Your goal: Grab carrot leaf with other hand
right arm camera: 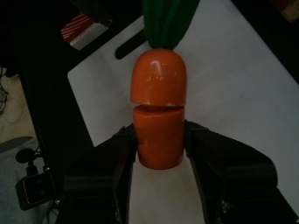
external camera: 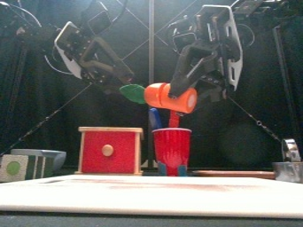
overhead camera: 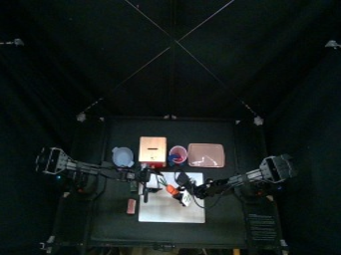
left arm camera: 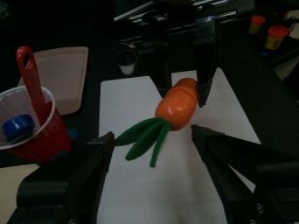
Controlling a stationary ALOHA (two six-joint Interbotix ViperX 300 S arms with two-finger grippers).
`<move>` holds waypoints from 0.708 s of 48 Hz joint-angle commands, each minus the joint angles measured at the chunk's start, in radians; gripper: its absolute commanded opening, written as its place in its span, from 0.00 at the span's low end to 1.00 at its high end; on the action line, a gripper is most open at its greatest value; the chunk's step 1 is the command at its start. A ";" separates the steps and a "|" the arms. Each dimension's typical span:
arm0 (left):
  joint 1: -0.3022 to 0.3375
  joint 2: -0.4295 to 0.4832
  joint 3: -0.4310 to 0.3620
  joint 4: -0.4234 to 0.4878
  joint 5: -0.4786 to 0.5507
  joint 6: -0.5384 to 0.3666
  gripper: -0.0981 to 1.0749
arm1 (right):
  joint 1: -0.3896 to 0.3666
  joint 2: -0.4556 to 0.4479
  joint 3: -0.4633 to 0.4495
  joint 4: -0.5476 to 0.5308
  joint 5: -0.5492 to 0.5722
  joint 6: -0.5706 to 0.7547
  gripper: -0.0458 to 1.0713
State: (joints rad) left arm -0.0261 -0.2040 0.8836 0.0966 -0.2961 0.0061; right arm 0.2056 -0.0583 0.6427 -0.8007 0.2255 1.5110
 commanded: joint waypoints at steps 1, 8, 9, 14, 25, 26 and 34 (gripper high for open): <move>0.005 -0.005 -0.025 0.012 -0.011 0.000 0.94 | 0.002 -0.011 -0.023 0.000 -0.005 -0.002 0.51; 0.005 -0.014 -0.023 0.021 -0.011 0.002 0.94 | 0.002 -0.005 -0.023 0.000 -0.005 -0.002 0.51; 0.005 -0.014 -0.023 0.023 -0.011 0.002 0.94 | 0.002 -0.005 -0.025 0.000 -0.005 -0.002 0.51; 0.008 -0.015 -0.020 0.032 -0.011 0.000 0.94 | 0.002 -0.005 -0.025 0.000 -0.005 -0.002 0.51; -0.003 -0.005 -0.017 0.038 -0.008 -0.005 0.94 | 0.002 -0.005 -0.029 -0.005 -0.005 -0.002 0.51; -0.003 -0.005 -0.017 0.038 -0.006 -0.006 0.94 | 0.002 -0.005 -0.031 -0.005 -0.005 -0.002 0.51; -0.003 0.012 -0.018 0.028 -0.006 -0.008 0.94 | -0.002 -0.005 -0.038 -0.006 -0.005 -0.002 0.51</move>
State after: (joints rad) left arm -0.0276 -0.1933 0.8836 0.1304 -0.2976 -0.0015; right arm 0.2071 -0.0476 0.6320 -0.8038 0.2270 1.5125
